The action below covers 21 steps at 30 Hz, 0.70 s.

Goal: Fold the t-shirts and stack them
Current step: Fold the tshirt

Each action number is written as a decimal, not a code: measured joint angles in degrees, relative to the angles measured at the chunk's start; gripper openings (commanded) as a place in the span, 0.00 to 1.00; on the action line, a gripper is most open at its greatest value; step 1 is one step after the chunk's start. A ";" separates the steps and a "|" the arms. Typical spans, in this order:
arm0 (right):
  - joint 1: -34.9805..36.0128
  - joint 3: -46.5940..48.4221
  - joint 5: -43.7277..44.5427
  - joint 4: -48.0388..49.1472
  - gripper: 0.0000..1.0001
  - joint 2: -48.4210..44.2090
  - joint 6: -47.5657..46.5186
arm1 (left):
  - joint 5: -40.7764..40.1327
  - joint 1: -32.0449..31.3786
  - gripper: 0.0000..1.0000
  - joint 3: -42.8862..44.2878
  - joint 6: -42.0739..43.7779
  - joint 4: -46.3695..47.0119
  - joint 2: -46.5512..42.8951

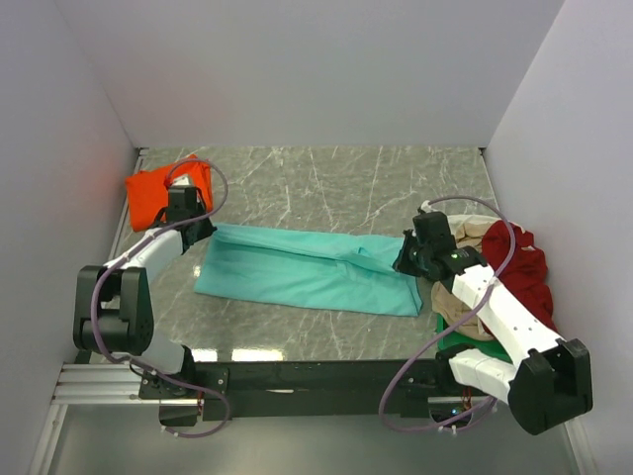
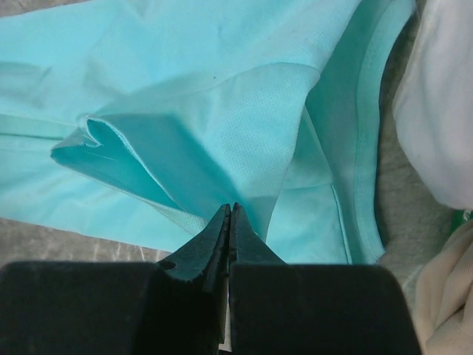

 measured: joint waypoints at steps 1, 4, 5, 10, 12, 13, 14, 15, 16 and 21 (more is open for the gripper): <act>0.22 -0.35 0.35 -0.28 0.00 -0.33 0.13 | -0.07 0.00 0.01 -0.57 -0.24 0.15 -0.48; 0.63 -1.14 1.03 -0.63 0.00 -1.36 0.20 | -0.22 0.00 0.00 -2.27 -0.57 0.33 -1.57; 0.72 -1.42 1.25 -0.59 0.00 -1.70 0.24 | -0.39 0.00 0.01 -2.84 -0.79 0.35 -1.90; 0.81 -3.50 1.99 -0.48 0.00 -2.34 0.59 | -1.27 0.00 0.06 -4.92 -1.99 0.00 -3.41; 1.05 -4.22 2.10 -0.42 0.00 -2.32 0.79 | -1.66 0.00 0.14 -5.73 -2.71 -0.11 -4.15; 1.38 -4.59 2.12 -0.37 0.00 -2.32 0.96 | -1.97 0.00 0.28 -6.12 -3.02 -0.20 -4.52; 1.79 -4.85 2.16 -0.39 0.10 -2.23 1.03 | -2.36 0.00 0.34 -6.45 -3.13 -0.46 -4.92; 2.29 -5.14 2.19 -0.26 0.19 -2.19 1.16 | -2.78 0.00 0.39 -6.67 -3.50 -0.70 -5.33; 2.86 -5.40 2.16 -0.31 0.29 -2.16 1.31 | -3.28 0.00 0.53 -6.91 -4.02 -1.03 -5.86; 6.34 -6.05 2.21 -0.81 0.47 -2.51 1.01 | -5.40 0.00 0.66 -7.21 -5.16 -2.93 -11.85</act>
